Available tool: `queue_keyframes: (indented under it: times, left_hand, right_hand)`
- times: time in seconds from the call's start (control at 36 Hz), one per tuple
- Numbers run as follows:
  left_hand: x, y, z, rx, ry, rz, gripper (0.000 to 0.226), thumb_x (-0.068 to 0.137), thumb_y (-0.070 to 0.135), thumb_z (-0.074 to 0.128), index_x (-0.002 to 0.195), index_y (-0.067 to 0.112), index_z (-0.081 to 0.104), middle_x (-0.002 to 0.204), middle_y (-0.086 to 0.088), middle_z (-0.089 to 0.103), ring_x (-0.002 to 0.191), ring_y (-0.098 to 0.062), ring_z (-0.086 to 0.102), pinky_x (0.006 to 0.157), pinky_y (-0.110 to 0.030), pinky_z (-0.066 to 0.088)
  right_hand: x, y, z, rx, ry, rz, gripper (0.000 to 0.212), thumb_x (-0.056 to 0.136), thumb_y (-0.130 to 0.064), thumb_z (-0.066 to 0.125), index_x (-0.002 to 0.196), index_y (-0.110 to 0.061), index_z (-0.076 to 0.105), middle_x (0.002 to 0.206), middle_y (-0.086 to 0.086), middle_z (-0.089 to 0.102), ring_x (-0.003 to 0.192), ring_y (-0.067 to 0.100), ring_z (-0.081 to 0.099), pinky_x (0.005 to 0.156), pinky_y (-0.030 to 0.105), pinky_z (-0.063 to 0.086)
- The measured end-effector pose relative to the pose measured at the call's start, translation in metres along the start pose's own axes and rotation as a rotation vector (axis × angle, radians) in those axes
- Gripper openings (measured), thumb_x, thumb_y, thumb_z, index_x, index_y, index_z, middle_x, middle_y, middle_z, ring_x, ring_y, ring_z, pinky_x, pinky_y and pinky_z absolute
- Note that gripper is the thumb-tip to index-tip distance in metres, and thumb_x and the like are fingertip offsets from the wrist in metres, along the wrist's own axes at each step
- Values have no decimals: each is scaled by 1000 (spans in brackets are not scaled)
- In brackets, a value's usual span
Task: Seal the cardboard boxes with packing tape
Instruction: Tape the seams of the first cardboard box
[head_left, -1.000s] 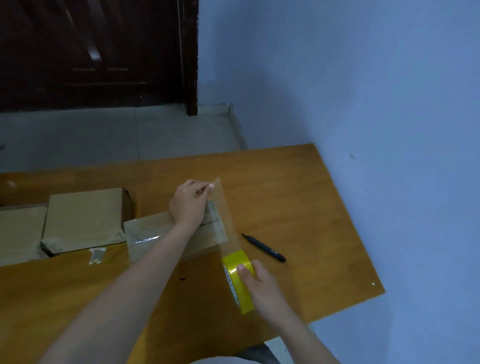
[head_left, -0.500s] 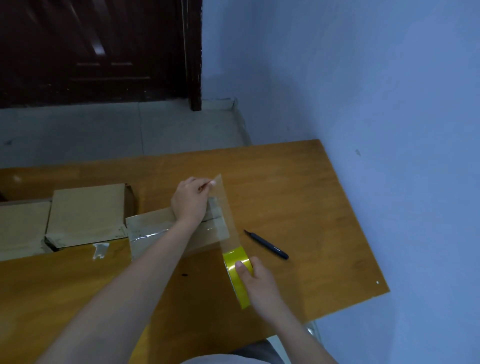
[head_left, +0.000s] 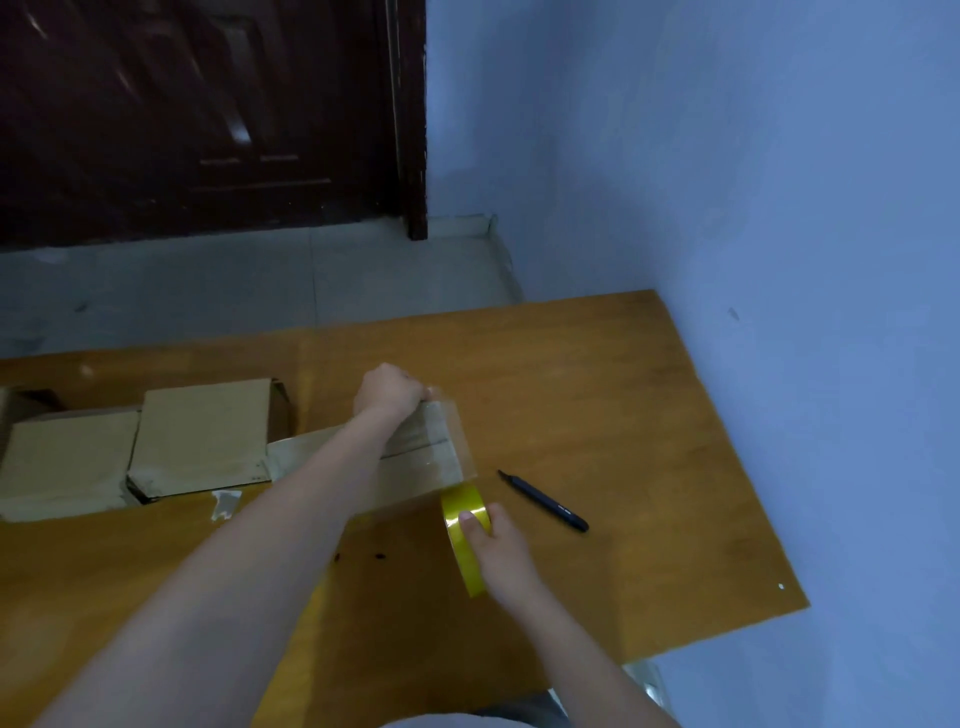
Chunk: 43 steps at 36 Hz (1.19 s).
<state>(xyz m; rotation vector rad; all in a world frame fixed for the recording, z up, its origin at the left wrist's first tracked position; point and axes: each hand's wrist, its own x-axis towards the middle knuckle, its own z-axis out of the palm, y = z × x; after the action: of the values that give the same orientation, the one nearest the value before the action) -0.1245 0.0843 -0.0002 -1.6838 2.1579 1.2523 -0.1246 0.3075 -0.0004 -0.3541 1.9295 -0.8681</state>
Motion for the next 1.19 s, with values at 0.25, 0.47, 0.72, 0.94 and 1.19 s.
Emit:
queue_keyframes:
  times: [0.25, 0.47, 0.72, 0.94, 1.19]
  left_hand:
    - [-6, 23, -9, 224, -172, -129, 36, 99, 18, 43, 130, 2, 54, 138, -13, 51, 117, -28, 53, 93, -33, 41]
    - [-2, 7, 4, 154, 19, -129, 36, 94, 17, 50, 125, 2, 55, 132, -17, 54, 120, -34, 51, 97, -38, 42]
    - [-65, -39, 31, 16, 491, 625, 28, 80, 18, 53, 103, 6, 64, 103, -12, 57, 97, -34, 55, 83, -43, 45]
    - [-89, -101, 62, 187, 348, 812, 42, 97, 38, 38, 116, 9, 63, 125, -6, 59, 110, -25, 55, 96, -36, 42]
    - [-95, -104, 67, 308, 382, 834, 51, 98, 52, 33, 111, 14, 65, 124, -3, 61, 112, -21, 56, 106, -33, 31]
  right_hand:
    - [4, 2, 2, 73, -23, 0, 56, 102, -35, 39, 147, -5, 25, 151, 9, 33, 139, 22, 31, 106, 26, 27]
    - [9, 5, 5, 95, -29, 11, 54, 101, -36, 40, 146, -9, 28, 148, 9, 37, 136, 24, 35, 107, 30, 30]
    - [17, 0, 9, 103, -17, -18, 36, 98, -36, 48, 117, -6, 53, 108, 7, 57, 106, 26, 55, 94, 38, 43]
    - [22, 8, 3, 199, -139, -98, 17, 93, -33, 59, 95, -17, 55, 89, 3, 57, 81, 15, 55, 70, 26, 42]
    - [25, 34, -8, 104, -119, -149, 39, 83, -47, 58, 92, -10, 64, 80, 1, 62, 71, 10, 57, 67, 26, 45]
